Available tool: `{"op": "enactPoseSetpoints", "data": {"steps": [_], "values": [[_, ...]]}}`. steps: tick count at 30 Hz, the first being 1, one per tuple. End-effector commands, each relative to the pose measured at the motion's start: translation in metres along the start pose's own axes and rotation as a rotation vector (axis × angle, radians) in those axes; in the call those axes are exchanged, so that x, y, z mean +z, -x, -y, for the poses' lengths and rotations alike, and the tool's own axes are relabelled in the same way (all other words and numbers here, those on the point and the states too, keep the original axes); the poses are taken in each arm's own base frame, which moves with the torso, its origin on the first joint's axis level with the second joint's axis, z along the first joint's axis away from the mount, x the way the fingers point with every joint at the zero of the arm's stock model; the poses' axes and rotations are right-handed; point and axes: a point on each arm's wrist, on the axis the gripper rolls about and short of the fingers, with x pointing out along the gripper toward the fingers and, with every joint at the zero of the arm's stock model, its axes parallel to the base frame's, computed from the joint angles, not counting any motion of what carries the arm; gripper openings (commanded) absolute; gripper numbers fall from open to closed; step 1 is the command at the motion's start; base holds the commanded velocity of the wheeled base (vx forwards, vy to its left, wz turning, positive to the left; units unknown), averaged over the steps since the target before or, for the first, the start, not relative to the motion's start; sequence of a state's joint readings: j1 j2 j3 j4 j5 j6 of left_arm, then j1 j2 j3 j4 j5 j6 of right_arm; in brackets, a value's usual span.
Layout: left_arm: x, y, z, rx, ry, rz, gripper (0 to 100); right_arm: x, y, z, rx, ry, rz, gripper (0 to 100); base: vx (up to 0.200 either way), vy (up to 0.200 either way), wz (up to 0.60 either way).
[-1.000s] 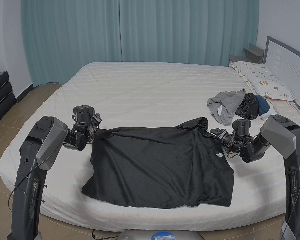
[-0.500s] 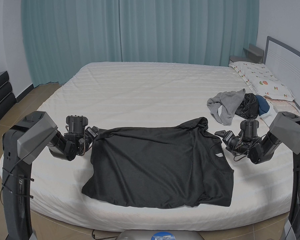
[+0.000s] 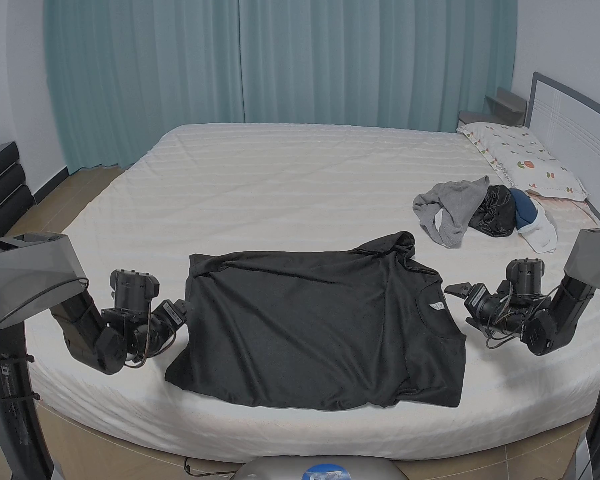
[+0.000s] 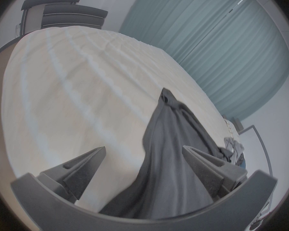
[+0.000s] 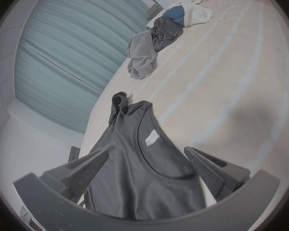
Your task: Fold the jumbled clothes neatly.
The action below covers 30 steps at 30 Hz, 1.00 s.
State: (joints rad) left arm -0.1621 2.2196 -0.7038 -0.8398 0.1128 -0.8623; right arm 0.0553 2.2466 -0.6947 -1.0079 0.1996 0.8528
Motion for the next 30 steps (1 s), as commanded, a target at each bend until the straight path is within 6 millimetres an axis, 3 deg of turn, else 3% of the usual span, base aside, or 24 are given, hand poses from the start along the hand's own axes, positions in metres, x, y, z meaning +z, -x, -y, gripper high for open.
{"op": "enactPoseSetpoints", "data": {"steps": [1, 6, 14, 25, 26, 30], "values": [[-0.028, 0.034, -0.004, -0.020, -0.050, -0.048, 100, -0.008, 0.021, 0.004, 0.000, -0.001, -0.010, 100, 0.000, 0.000, 0.00], [-0.040, 0.038, -0.010, -0.006, -0.062, -0.078, 100, -0.017, 0.025, 0.005, 0.002, 0.003, -0.030, 100, 0.000, 0.000, 0.00], [-0.051, 0.025, -0.021, 0.048, -0.028, -0.113, 100, -0.026, 0.030, 0.007, -0.004, 0.007, -0.063, 100, 0.000, 0.000, 0.00], [-0.052, 0.025, -0.024, 0.071, -0.028, -0.103, 100, -0.030, 0.038, 0.008, -0.014, 0.049, -0.073, 100, 0.000, 0.000, 0.00], [-0.052, 0.025, -0.024, 0.071, -0.028, -0.103, 0, -0.030, 0.038, 0.008, -0.015, 0.049, -0.072, 100, 0.000, 0.000, 0.00], [-0.051, 0.026, -0.025, 0.074, -0.025, -0.099, 0, -0.036, 0.041, 0.013, -0.034, 0.098, -0.098, 100, 0.000, 0.000, 0.00]]}}
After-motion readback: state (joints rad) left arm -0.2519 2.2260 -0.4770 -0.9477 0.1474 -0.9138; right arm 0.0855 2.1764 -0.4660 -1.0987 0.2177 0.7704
